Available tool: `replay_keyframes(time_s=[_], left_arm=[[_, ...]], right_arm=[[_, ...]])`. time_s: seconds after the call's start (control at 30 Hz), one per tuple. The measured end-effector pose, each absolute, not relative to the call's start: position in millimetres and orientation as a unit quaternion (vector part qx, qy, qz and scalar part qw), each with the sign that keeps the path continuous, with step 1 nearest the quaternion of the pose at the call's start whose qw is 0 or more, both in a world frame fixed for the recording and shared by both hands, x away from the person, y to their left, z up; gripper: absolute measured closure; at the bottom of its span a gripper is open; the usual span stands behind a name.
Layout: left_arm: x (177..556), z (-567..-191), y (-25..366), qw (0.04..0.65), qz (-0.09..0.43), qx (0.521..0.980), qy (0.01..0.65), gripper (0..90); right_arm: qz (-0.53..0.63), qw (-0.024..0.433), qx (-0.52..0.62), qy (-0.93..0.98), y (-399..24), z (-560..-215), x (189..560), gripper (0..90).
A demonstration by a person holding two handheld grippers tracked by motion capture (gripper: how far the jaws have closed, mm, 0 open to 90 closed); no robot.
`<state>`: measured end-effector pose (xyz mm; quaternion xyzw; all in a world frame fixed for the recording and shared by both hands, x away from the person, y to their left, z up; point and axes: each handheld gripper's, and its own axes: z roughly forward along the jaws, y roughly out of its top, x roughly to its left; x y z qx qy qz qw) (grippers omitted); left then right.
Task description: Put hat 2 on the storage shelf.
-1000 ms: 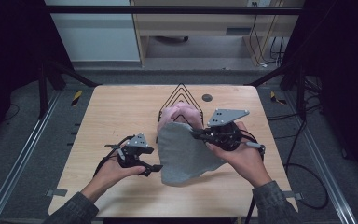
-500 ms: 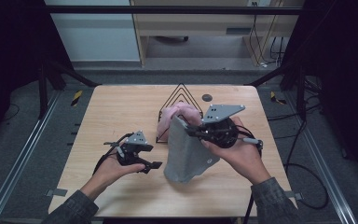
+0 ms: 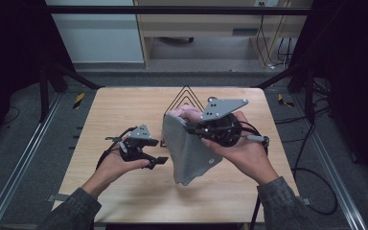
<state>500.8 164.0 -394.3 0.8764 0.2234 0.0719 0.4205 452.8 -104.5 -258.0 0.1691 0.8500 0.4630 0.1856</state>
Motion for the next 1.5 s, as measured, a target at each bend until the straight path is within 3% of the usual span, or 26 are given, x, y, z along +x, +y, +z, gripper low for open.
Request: replay_keyframes(time_s=[0.83, 1.17, 1.2, 1.3, 1.33, 1.37, 1.5], left_arm=[[518, -396, 151, 0.425, 0.058, 0.877, 0.216, 24.8], [523, -396, 151, 0.431, 0.052, 0.876, 0.212, 30.9], [523, -396, 151, 0.432, 0.052, 0.875, 0.210, 33.1], [524, -395, 150, 0.437, 0.051, 0.873, 0.209, 50.5], [524, -395, 150, 0.438, 0.053, 0.874, 0.205, 50.5], [524, -394, 149, 0.436, 0.055, 0.875, 0.204, 64.7], [523, -395, 145, 0.423, 0.044, 0.882, 0.203, 86.3]], right_arm=[[0.464, 0.183, 0.163, 0.852, -96, -257, 453, 86.8], [0.465, 0.181, 0.166, 0.851, -97, -258, 455, 86.8], [0.465, 0.181, 0.167, 0.850, -97, -258, 455, 86.8], [0.465, 0.181, 0.167, 0.851, -97, -259, 455, 86.8], [0.464, 0.181, 0.167, 0.851, -97, -259, 456, 86.8], [0.464, 0.180, 0.169, 0.851, -98, -261, 456, 86.8], [0.461, 0.184, 0.179, 0.849, -101, -265, 459, 86.8]])
